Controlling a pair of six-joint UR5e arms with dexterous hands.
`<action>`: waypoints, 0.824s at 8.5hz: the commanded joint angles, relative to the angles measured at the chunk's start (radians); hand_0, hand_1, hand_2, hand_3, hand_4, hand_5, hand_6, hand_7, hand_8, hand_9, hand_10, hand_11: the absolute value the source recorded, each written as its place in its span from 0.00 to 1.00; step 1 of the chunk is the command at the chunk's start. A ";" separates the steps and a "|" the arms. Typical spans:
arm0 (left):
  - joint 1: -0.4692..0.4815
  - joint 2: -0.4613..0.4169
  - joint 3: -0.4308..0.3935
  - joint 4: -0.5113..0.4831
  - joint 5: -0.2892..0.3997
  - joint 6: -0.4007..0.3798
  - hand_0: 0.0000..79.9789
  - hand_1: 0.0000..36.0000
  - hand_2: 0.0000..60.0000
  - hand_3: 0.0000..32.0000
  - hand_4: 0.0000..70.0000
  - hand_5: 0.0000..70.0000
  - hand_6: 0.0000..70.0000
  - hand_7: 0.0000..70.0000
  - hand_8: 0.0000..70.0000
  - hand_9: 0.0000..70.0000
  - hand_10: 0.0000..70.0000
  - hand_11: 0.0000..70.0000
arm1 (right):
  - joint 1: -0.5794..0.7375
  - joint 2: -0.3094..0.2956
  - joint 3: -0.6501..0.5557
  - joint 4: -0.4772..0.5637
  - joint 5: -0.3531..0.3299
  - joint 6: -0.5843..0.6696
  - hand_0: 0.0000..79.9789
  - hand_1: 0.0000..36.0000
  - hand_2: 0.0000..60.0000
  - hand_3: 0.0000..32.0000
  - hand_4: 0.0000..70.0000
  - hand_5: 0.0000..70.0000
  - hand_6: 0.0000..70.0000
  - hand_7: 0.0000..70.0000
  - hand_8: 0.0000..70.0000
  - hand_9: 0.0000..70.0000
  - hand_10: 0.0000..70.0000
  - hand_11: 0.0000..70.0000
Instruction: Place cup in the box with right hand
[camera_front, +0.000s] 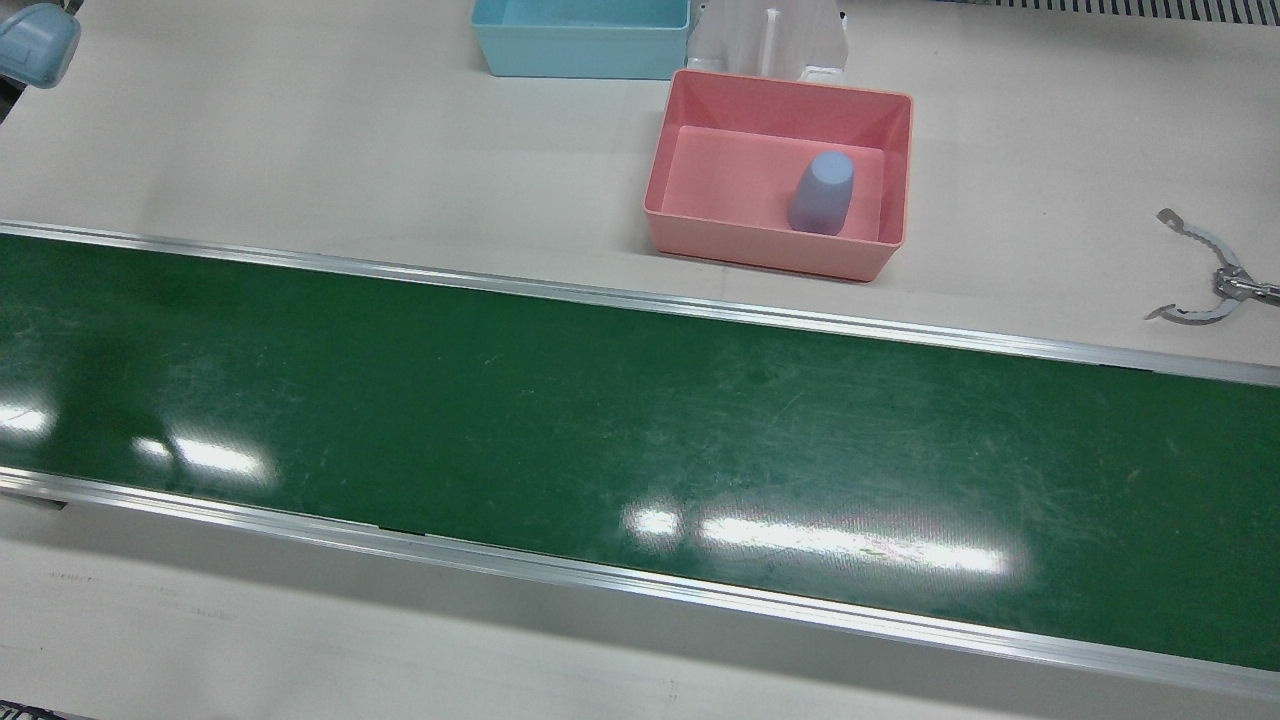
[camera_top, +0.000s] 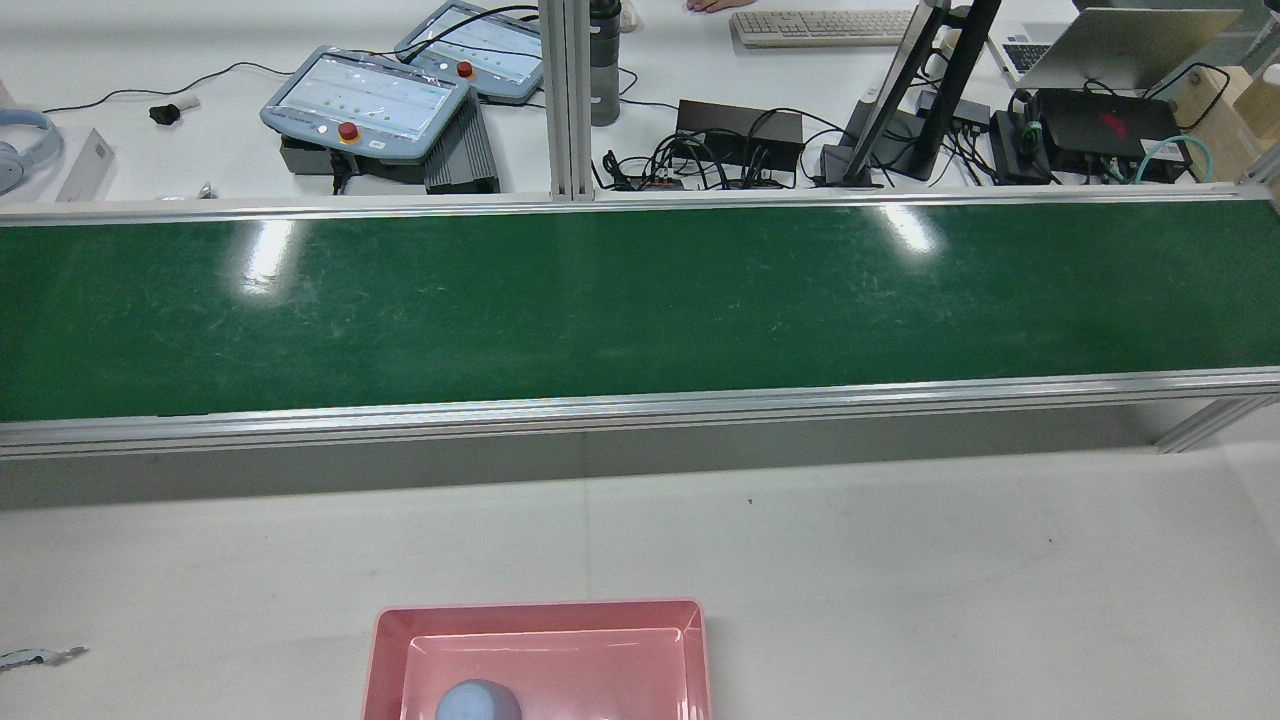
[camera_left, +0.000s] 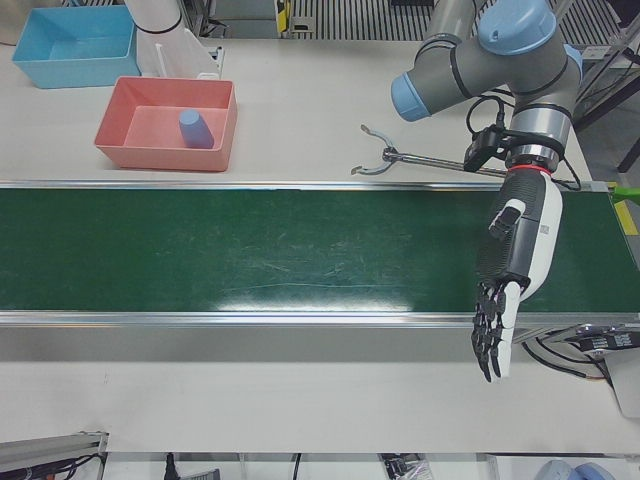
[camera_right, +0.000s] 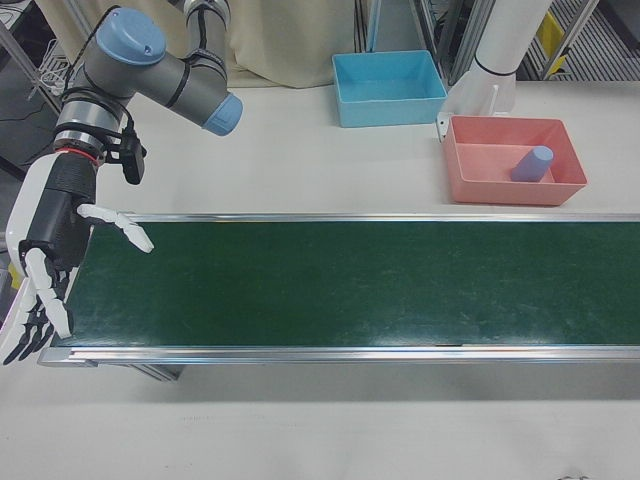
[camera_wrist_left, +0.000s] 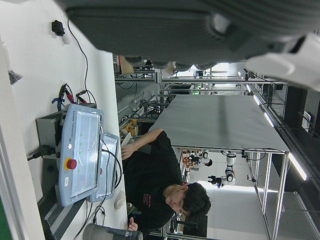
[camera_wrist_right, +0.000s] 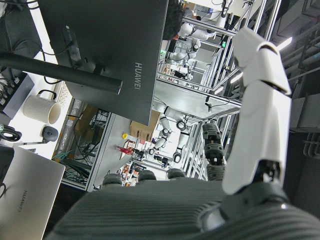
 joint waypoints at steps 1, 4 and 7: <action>0.000 0.000 0.005 -0.001 0.000 0.000 0.00 0.00 0.00 0.00 0.00 0.00 0.00 0.00 0.00 0.00 0.00 0.00 | -0.048 0.006 0.055 -0.037 0.002 0.016 0.68 0.79 0.33 0.00 0.00 0.10 0.03 0.00 0.00 0.00 0.00 0.00; 0.000 -0.002 -0.004 0.004 0.000 0.000 0.00 0.00 0.00 0.00 0.00 0.00 0.00 0.00 0.00 0.00 0.00 0.00 | -0.073 0.010 0.067 -0.051 0.003 0.022 0.69 0.83 0.36 0.00 0.00 0.10 0.02 0.00 0.00 0.00 0.00 0.00; 0.001 -0.002 -0.001 0.002 0.000 0.000 0.00 0.00 0.00 0.00 0.00 0.00 0.00 0.00 0.00 0.00 0.00 0.00 | -0.044 -0.023 0.130 -0.056 0.003 0.026 0.69 0.85 0.40 0.00 0.00 0.11 0.03 0.00 0.00 0.00 0.00 0.00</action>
